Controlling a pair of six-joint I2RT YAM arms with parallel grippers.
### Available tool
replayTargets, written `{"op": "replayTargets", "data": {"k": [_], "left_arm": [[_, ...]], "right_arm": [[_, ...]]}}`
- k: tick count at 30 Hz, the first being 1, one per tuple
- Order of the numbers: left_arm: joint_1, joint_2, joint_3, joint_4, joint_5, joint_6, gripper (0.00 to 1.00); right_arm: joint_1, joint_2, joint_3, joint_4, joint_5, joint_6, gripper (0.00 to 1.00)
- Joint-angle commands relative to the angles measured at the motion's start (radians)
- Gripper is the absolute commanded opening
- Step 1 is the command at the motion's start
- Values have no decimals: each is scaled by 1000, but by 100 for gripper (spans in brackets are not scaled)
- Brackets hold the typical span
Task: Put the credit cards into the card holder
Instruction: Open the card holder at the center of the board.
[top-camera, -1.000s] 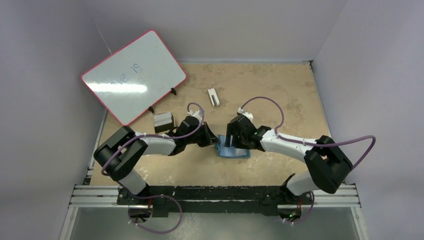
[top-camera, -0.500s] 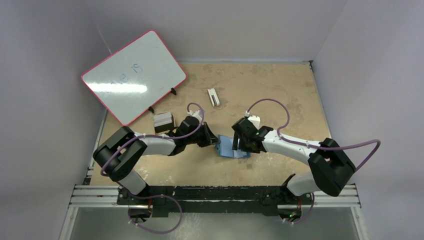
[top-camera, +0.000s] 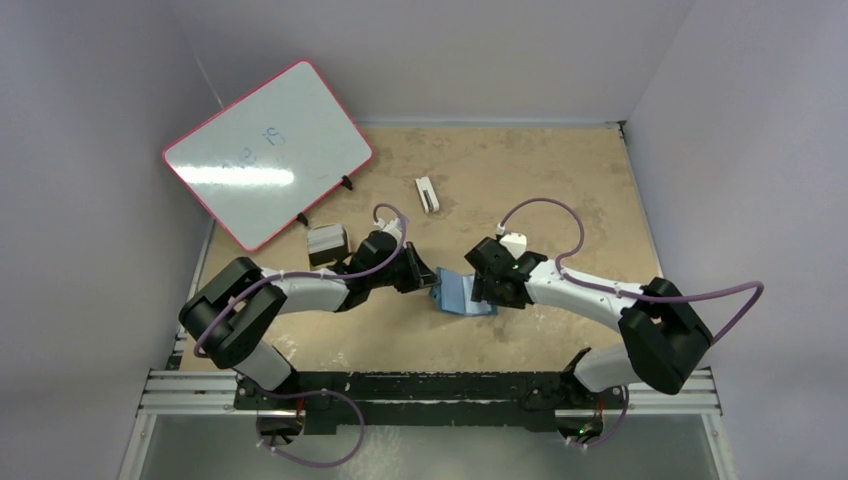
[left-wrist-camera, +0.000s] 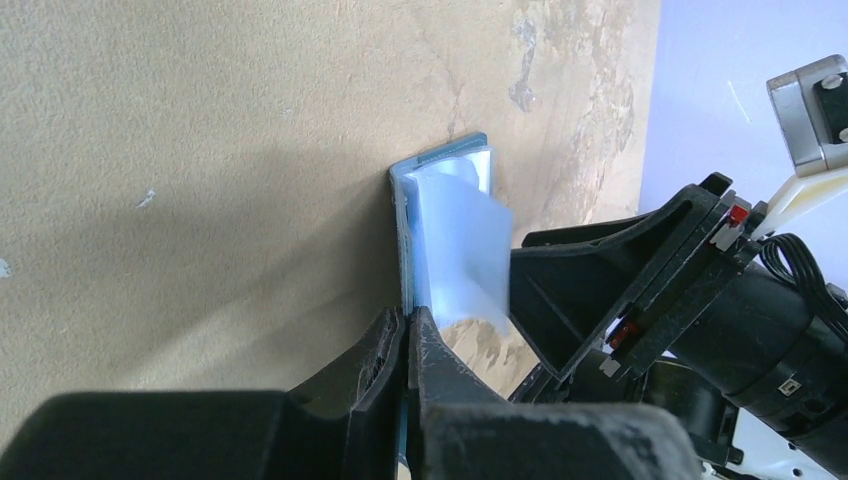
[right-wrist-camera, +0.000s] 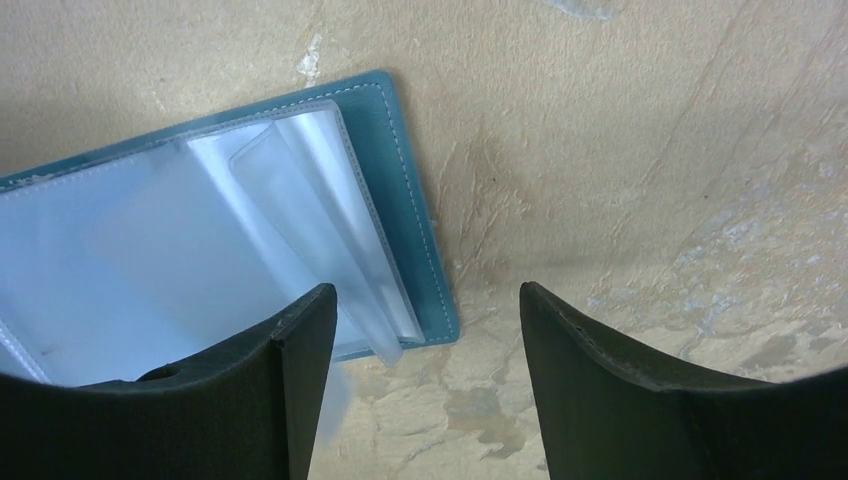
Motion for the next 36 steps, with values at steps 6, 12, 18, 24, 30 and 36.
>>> {"op": "replayTargets", "data": {"k": [6,12,18,24,30,36], "left_arm": [[-7,-36,44,-42,-3,31,21],[-11,-24,67,-40,19,49,35],[-17,25,79,-23,16,51,40],[-25,57,92,-7,-3,37,33],[-30,35,154,-141,-43,57,0],[-37,-22,223,-319,-96,87,0]], "right_arm": [[2,-37,-13,72,0,-6,68],[2,-12,-18,92,-9,-13,68],[2,-7,-22,94,-12,-3,67],[2,-27,1,62,-3,1,67],[2,-42,4,26,2,13,68],[2,-96,59,-6,7,-10,68]]}}
